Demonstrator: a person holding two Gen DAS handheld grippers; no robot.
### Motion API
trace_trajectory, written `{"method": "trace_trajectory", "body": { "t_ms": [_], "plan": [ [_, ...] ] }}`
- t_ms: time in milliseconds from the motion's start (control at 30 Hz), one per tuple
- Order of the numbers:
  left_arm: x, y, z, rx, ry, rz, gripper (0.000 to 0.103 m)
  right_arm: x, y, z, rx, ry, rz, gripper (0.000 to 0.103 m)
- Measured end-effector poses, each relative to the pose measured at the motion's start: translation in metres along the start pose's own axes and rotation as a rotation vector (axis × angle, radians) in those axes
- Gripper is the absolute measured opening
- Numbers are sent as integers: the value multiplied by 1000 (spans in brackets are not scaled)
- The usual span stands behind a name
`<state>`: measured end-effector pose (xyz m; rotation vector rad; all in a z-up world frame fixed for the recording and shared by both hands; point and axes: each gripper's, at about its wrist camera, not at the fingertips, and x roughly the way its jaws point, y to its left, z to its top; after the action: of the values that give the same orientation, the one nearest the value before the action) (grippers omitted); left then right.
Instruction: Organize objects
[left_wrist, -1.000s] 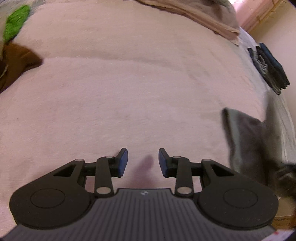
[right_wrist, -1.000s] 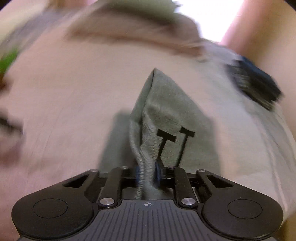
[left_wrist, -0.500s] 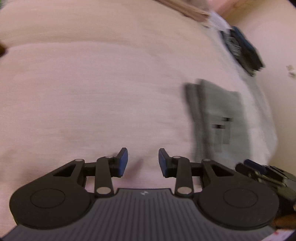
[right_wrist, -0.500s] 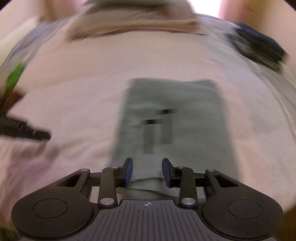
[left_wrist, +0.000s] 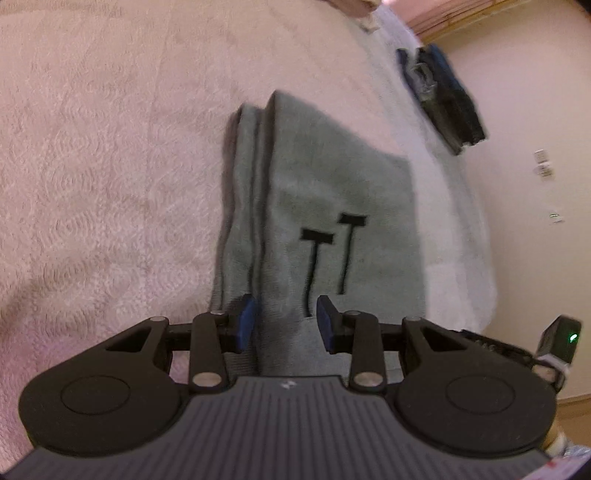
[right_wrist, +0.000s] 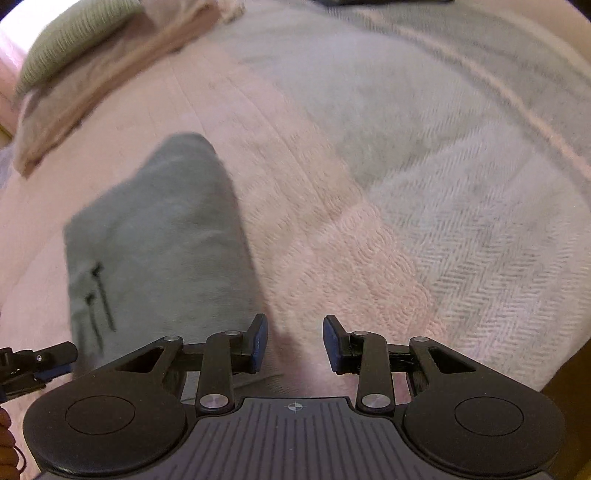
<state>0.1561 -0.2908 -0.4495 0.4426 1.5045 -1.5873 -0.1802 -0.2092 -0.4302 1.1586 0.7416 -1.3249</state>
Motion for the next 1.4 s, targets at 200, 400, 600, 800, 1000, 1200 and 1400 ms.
{"method": "trace_trajectory", "body": {
  "t_ms": [200,400,600,800,1000,1200,1400],
  "plan": [
    [6,0,-6,-68,-44,6,29,18,-1,7,-64,46,45,30],
    [-19,-15,-8,-2,-150,49,3,17,22,7,-218,58,6,27],
    [-29,-18,-19,80,-158,116,3,19,38,3,-334,44,-42,25],
    [-23,-8,-32,49,-201,148,4,21,55,-4,-426,18,-58,21],
    [-10,-10,-32,69,-178,190,7,33,68,-10,-487,33,-75,0],
    [-35,-18,-14,112,-166,166,18,11,30,24,-288,-20,29,1],
    [-28,-19,40,85,-244,101,44,6,18,62,-166,-136,123,16]
  ]
}}
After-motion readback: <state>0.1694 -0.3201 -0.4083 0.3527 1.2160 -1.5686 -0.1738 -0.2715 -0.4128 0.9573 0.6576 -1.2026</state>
